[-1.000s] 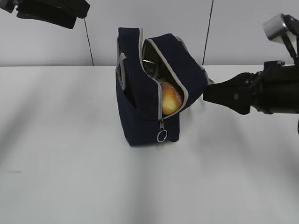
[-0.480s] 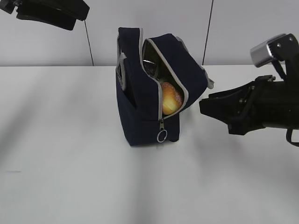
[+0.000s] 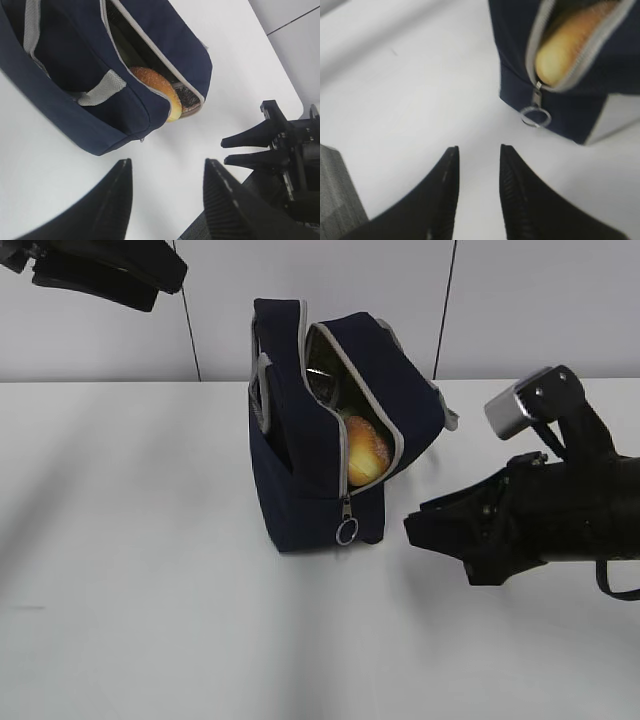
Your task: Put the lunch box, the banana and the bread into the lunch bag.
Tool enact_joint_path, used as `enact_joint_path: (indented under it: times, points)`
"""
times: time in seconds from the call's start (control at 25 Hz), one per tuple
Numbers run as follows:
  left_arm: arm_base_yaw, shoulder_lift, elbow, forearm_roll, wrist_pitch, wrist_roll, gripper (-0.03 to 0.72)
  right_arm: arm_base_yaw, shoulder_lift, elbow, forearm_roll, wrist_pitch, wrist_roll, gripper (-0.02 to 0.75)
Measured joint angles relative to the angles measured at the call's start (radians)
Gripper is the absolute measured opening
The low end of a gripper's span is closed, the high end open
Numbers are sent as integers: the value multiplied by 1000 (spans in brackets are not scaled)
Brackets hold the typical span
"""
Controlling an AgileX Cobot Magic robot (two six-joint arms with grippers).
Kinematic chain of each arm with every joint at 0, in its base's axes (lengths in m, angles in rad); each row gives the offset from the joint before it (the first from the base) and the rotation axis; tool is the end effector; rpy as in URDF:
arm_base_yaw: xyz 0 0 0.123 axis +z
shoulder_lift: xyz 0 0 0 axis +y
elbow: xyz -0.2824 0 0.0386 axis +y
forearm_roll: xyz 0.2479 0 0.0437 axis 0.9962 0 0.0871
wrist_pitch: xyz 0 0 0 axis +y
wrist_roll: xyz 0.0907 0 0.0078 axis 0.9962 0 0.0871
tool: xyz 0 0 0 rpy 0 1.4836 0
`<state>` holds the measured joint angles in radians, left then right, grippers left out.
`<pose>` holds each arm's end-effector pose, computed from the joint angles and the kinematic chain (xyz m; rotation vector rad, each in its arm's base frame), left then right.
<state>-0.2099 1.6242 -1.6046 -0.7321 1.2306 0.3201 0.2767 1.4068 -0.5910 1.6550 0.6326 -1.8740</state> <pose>0.3175 -0.1263 0.3801 0.5359 2.4914 -0.9564 0.2272 0.1204 0.2119 -0.8408 2.0185 0.7440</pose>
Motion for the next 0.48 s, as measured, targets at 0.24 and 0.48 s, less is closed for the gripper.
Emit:
enact_joint_path:
  times: [0.24, 0.48]
  points:
    - [-3, 0, 0, 2, 0, -7, 326, 77, 4, 1, -172, -340, 187, 216]
    - [-3, 0, 0, 2, 0, -11, 323, 330, 4, 1, -151, -597, 198, 183]
